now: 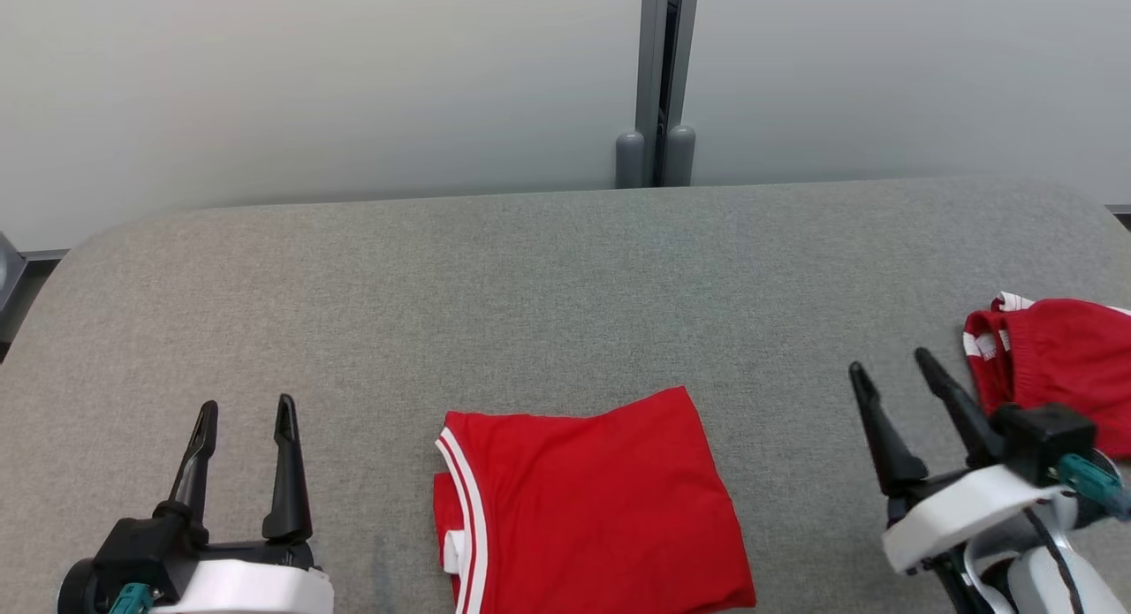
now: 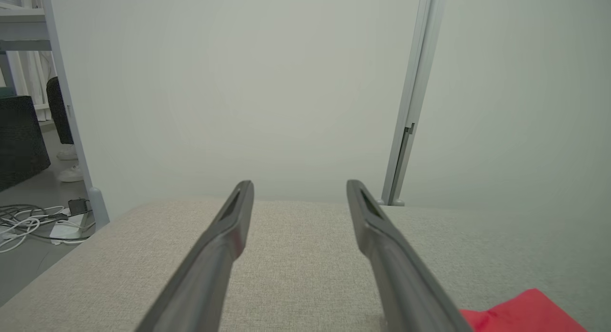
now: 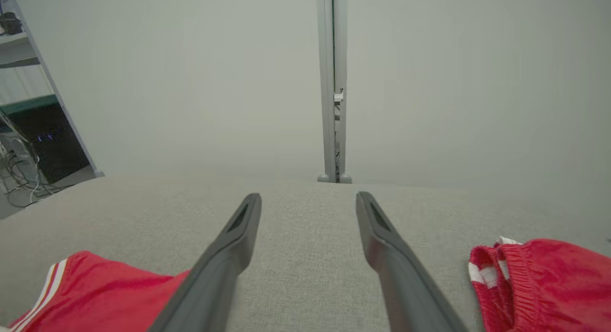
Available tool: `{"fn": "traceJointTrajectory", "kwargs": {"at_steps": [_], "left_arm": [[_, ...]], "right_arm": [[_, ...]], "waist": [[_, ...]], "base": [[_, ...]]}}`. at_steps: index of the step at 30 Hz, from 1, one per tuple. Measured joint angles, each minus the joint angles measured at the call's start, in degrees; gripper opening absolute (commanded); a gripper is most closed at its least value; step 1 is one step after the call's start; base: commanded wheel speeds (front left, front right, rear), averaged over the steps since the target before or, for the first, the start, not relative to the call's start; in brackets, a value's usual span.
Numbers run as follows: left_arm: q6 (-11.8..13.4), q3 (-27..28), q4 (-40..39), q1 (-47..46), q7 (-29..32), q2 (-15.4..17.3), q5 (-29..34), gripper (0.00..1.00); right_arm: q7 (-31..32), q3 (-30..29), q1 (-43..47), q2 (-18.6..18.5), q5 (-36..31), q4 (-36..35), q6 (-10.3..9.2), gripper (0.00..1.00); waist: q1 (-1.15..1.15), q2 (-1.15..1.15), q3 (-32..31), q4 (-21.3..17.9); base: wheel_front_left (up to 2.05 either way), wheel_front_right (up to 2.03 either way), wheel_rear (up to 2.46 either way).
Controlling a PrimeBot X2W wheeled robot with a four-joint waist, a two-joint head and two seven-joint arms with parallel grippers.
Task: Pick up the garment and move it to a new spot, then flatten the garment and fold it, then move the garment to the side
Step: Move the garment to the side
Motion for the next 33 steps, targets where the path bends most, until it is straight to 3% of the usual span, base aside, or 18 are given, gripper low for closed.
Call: {"fn": "traceJointTrajectory", "kwargs": {"at_steps": [8, 19, 28, 29, 30, 31, 33], "left_arm": [[-0.5, -1.2, 0.8, -0.5, 0.0, -0.5, -0.5, 1.00], [-0.5, -2.4, 1.7, -1.5, 0.0, -0.8, -1.3, 1.00], [-0.3, -2.7, 1.7, -1.5, 0.0, -0.9, -1.7, 1.00], [-0.3, -2.7, 1.7, -1.6, 0.0, -0.9, -1.7, 1.00], [-0.3, -2.8, 1.7, -1.6, 0.0, -0.9, -1.8, 1.00], [-0.2, -2.9, 1.7, -1.6, 0.0, -0.9, -1.8, 1.00], [-0.2, -2.9, 1.7, -1.8, 0.0, -0.9, -1.8, 1.00]], "right_arm": [[15.3, 7.6, -6.5, -0.3, 4.4, 6.8, 0.01, 1.00], [24.6, 13.0, -10.0, 1.3, 13.3, 21.3, 0.01, 1.00], [31.2, 14.9, -11.3, 1.5, 18.0, 26.1, 0.02, 0.98], [30.7, 15.1, -11.3, 1.6, 18.4, 25.8, 0.02, 0.50], [29.9, 15.5, -11.3, 1.5, 18.7, 25.5, 0.01, 0.32], [29.0, 15.8, -11.3, 1.5, 18.9, 25.2, 0.01, 0.00], [27.5, 16.7, -11.3, 1.6, 19.4, 25.0, 0.01, 0.00]], "waist": [[0.00, 0.00, 0.1, 2.6], [0.00, 0.00, 1.6, 9.0], [0.00, 0.00, 2.6, 10.1], [0.00, 0.00, 2.7, 10.0], [0.00, 0.00, 2.7, 10.0], [0.00, 0.00, 2.7, 9.9], [0.00, 0.00, 2.7, 9.6]], "base": [[0.00, 0.00, 0.00], [0.00, 0.00, 0.00], [0.00, 0.00, 0.00], [0.00, 0.00, 0.00], [0.00, 0.00, 0.00], [0.00, 0.00, 0.00], [0.00, 0.00, 0.00]]}}
